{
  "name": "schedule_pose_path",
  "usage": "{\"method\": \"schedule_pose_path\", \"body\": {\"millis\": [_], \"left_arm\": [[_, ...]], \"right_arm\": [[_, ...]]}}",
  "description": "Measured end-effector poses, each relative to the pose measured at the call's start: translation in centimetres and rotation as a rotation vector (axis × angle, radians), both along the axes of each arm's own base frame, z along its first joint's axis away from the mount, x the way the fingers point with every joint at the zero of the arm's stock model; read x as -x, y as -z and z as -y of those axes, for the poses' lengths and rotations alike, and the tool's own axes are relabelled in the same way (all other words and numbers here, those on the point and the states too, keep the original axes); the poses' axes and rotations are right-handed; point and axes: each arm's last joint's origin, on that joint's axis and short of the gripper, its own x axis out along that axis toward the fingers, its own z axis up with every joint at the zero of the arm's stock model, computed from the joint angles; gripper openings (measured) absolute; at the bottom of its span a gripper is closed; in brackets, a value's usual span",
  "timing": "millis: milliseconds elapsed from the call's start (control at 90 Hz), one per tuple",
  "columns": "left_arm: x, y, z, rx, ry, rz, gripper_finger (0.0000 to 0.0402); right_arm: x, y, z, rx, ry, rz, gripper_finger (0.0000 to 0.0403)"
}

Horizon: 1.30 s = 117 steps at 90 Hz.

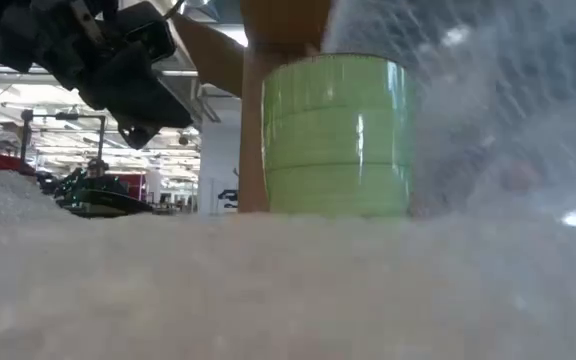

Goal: Wrap mug
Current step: Wrap the green mug with bubble wrap

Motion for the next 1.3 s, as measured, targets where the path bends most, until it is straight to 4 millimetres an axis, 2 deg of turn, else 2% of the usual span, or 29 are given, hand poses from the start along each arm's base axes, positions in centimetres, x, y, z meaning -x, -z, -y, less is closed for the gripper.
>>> {"method": "schedule_pose_path", "body": {"millis": [278,367,522,944,1300], "left_arm": [[0.2,0.0,0.7,-0.001,0.031,-0.003,0.0],[0.2,0.0,0.8,-0.001,0.038,-0.005,0.0],[0.3,0.1,0.9,0.008,0.037,-0.01,0.0],[0.6,0.2,1.7,0.046,0.047,-0.029,0.0],[0.8,0.2,2.2,0.027,0.029,-0.02,0.0]], "right_arm": [[-4.8,1.8,0.6,-0.015,-0.06,-0.093,0.0],[-5.6,2.3,0.5,-0.011,-0.082,-0.098,0.0],[-7.0,1.8,0.6,0.003,-0.104,-0.053,0.0],[-6.8,2.2,0.9,0.022,-0.112,-0.099,0.0006],[-6.7,2.3,0.8,0.009,-0.152,-0.121,0.0093]]}}
